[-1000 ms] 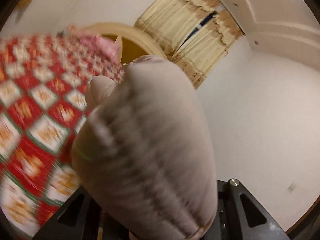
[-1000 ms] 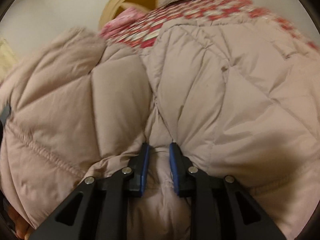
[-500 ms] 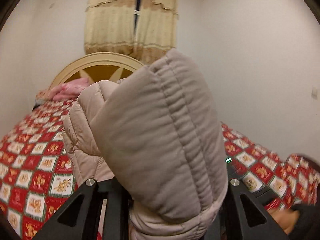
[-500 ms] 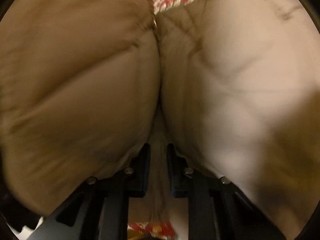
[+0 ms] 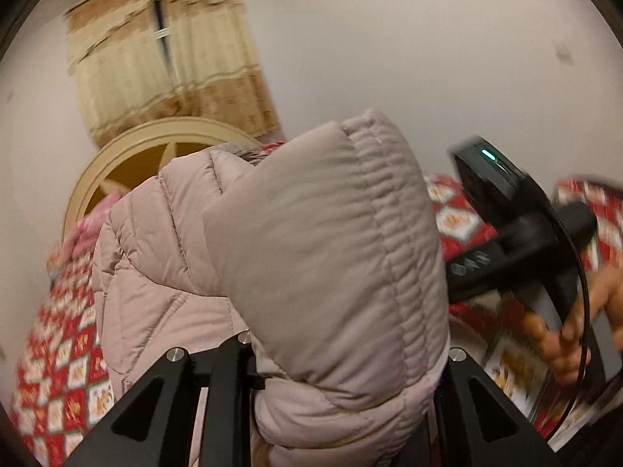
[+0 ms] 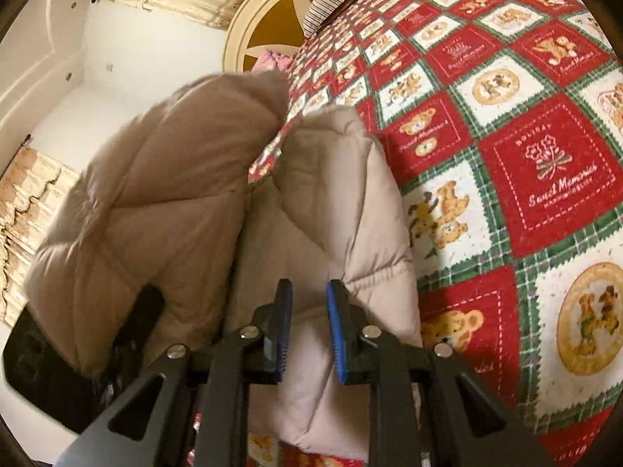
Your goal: Fold large clothes
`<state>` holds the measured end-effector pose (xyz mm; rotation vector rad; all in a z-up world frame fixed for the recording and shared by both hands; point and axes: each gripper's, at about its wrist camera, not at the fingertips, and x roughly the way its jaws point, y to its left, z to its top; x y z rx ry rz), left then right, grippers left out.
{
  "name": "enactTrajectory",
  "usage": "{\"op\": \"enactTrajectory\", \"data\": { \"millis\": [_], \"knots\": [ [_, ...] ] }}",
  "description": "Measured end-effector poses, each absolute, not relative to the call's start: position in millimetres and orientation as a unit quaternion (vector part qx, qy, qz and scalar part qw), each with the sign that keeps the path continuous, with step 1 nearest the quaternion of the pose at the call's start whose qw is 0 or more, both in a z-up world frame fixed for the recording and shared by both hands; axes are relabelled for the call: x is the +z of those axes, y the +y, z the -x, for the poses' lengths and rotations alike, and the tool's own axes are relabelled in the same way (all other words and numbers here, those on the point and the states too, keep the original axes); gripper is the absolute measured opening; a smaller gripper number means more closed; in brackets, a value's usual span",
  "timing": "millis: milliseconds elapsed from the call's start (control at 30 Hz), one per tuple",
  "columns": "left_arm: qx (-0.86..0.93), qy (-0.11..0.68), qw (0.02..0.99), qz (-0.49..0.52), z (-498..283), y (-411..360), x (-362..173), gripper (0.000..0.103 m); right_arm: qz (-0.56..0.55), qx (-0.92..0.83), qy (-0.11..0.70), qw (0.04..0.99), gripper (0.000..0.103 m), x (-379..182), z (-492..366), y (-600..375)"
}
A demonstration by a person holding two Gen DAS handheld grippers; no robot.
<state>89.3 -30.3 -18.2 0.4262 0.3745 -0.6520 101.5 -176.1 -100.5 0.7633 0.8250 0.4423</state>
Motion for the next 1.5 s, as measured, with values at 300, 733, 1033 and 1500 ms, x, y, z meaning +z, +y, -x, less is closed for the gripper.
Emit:
{"op": "enactTrajectory", "data": {
  "millis": [300, 733, 1033, 1500],
  "knots": [
    [-0.322, 0.187, 0.878, -0.300, -81.4, -75.5, -68.1, 0.031, -0.415, 0.197, 0.379, 0.803, 0.021, -118.8, -100.1, -211.5],
    [-0.317, 0.181, 0.886, -0.285, -86.1, -68.6, -84.5, 0.034, -0.255, 0.171, 0.312, 0.899, 0.085, -13.0, -121.2, -211.6],
    [-0.331, 0.187, 0.882, -0.278, -76.9, -50.8, -77.3, 0.039, -0.115, 0.167, 0.403, 0.893, 0.049, -43.2, -142.6, -165.5],
    [-0.382, 0.244, 0.890, -0.053, -88.2, 98.9, 14.6, 0.048, -0.170, 0.164, 0.389, 0.890, 0.051, -80.7, -135.3, -170.0]
  ]
}}
